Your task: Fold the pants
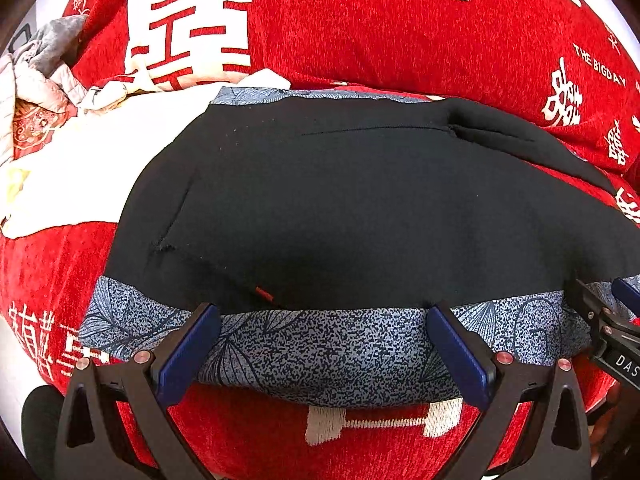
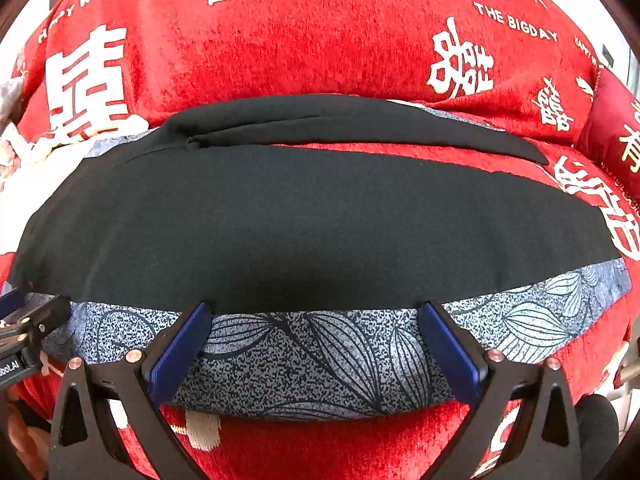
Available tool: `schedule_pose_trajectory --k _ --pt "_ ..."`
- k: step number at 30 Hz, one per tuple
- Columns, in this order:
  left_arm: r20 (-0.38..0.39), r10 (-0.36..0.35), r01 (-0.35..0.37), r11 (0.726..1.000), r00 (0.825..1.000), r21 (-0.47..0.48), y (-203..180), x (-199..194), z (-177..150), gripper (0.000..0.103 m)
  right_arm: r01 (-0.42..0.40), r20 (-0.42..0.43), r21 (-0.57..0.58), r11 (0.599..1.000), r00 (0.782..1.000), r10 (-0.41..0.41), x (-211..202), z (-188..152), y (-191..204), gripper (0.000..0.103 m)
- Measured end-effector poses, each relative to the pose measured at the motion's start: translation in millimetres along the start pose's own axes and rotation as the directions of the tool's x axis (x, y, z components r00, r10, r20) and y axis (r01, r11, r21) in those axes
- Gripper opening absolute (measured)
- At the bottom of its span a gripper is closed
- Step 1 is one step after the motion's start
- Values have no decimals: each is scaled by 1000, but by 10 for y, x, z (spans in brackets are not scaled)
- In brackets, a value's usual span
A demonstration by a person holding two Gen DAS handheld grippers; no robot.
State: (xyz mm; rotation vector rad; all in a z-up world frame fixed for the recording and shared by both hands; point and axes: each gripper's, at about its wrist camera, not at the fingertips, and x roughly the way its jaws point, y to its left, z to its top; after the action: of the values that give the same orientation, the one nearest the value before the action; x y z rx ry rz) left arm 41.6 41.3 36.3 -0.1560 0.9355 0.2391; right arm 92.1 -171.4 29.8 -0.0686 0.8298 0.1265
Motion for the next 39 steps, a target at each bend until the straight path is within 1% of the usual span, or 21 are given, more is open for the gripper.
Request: schedule_pose_trajectory --k 13,26,31,35,36,38,39 --pt "-21 -11 11 1000 1000 0 48 21 25 103 -2 -1 1 1000 1000 2 6 -23 -5 103" --pt "-22 -12 12 1000 1000 0 54 26 27 103 -4 -3 -1 1000 1000 4 10 -19 -15 103" --pt "-41 -11 10 1000 999 -1 52 36 36 103 -5 -8 -3 1000 1000 5 19 -12 -24 103" --pt "-96 -10 11 1000 995 9 48 36 98 103 -8 -49 -18 1000 999 7 39 48 -18 103" --pt "-110 -9 10 1000 994 12 50 36 118 103 -13 -85 -31 999 996 10 44 91 -14 103" --pt "-128 -7 8 1000 992 9 63 23 153 103 -28 -128 -39 999 992 22 44 180 -5 103" --pt "-132 -3 5 1000 991 8 69 11 172 103 -37 -124 -37 999 992 32 21 221 -9 103"
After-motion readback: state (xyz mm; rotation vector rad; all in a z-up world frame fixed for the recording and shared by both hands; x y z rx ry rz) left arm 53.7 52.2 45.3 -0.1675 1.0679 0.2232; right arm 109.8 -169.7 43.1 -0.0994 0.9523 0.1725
